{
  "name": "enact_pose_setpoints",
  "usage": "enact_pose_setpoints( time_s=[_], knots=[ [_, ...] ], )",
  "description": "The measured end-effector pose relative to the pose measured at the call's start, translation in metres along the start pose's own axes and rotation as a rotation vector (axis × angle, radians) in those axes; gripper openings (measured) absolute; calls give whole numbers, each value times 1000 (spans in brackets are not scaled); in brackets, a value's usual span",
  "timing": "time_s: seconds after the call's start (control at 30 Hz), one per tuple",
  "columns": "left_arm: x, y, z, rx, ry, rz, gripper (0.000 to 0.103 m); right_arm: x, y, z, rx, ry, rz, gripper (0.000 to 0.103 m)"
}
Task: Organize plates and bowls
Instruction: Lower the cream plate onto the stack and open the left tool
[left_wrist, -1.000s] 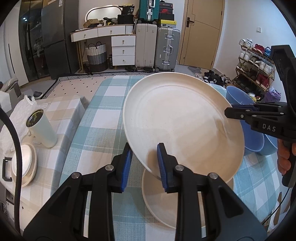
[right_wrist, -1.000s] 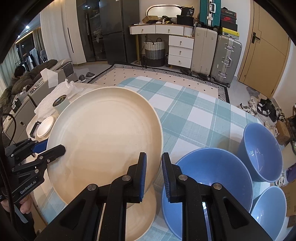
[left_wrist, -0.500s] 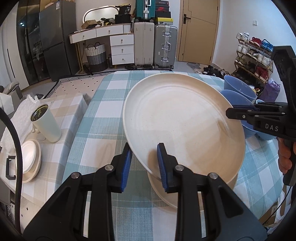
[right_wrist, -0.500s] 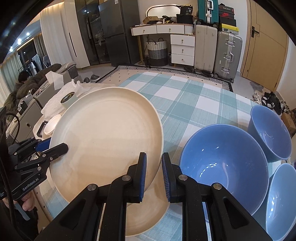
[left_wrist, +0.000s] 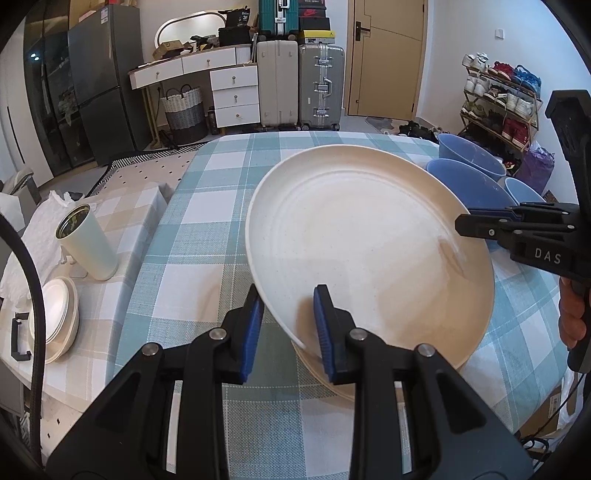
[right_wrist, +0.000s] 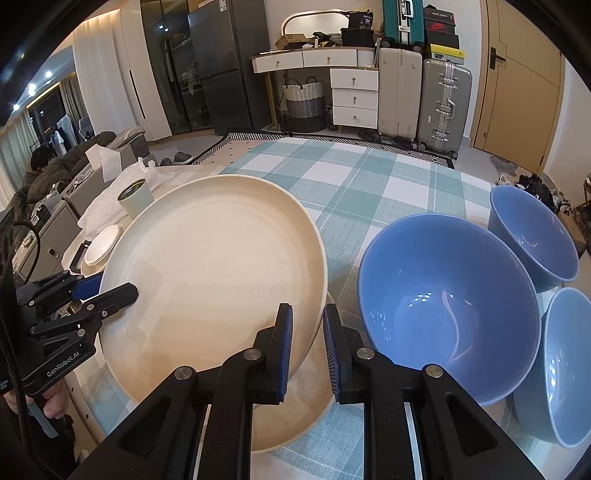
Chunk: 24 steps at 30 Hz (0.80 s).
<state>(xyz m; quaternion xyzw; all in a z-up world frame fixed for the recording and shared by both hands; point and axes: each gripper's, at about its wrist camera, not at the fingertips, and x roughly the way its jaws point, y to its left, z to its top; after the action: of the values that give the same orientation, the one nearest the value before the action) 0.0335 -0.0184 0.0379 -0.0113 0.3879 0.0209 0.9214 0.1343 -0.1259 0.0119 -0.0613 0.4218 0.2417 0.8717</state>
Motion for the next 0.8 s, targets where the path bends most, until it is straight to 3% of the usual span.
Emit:
enact_pose_setpoints(
  time_s=[0.8],
  knots=[
    [31, -12, -21, 56, 62, -4, 24, 9, 1, -32, -5, 16, -54, 17]
  ],
)
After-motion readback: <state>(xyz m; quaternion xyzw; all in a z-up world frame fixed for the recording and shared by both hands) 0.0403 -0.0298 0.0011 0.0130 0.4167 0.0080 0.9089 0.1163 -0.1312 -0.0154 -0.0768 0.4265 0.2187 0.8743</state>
